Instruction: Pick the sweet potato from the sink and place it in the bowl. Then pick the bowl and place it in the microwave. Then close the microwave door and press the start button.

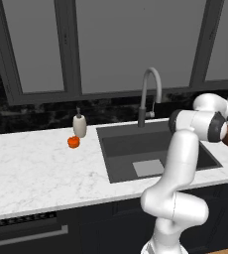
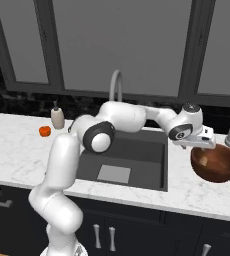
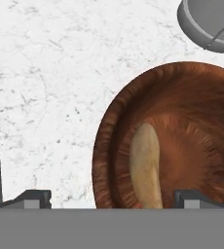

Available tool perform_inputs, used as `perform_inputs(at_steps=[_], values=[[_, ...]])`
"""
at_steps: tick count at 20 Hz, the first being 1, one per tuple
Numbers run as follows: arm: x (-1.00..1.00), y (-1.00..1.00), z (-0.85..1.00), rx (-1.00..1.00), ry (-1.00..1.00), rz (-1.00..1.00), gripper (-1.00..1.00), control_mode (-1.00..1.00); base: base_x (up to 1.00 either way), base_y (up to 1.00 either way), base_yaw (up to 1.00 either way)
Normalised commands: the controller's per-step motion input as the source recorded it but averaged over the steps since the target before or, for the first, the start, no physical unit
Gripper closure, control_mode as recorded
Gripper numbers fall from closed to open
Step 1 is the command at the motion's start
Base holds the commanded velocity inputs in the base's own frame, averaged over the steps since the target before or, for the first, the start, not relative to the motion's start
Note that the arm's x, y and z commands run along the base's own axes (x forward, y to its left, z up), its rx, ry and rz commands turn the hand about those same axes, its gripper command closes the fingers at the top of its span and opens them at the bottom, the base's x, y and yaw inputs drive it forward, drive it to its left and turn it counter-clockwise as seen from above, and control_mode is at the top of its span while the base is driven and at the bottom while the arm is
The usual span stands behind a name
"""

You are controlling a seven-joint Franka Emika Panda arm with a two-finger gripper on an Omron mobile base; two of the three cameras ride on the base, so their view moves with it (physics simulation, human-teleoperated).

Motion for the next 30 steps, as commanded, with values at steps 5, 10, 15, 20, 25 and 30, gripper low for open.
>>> perform_inputs(at_steps=[5,10,15,20,25,30], values=[[0.26,0.0,-0.03,0.0,0.07,0.0,-1.0,-1.0,0.0,0.0,0.0],[0.08,0.0,-0.18,0.0,0.09,0.0,-1.0,-1.0,0.0,0.0,0.0],[0.0,-0.09,-0.22,0.01,0.05,0.0,-1.0,-1.0,0.0,0.0,0.0],[0.0,-0.09,-0.25,0.0,0.03,0.0,-1.0,-1.0,0.0,0.0,0.0],[0.0,-0.01,-0.2,0.0,0.01,0.0,1.0,-1.0,0.0,0.0,0.0],[0.0,0.0,0.0,0.0,0.0,0.0,1.0,-1.0,0.0,0.0,0.0]])
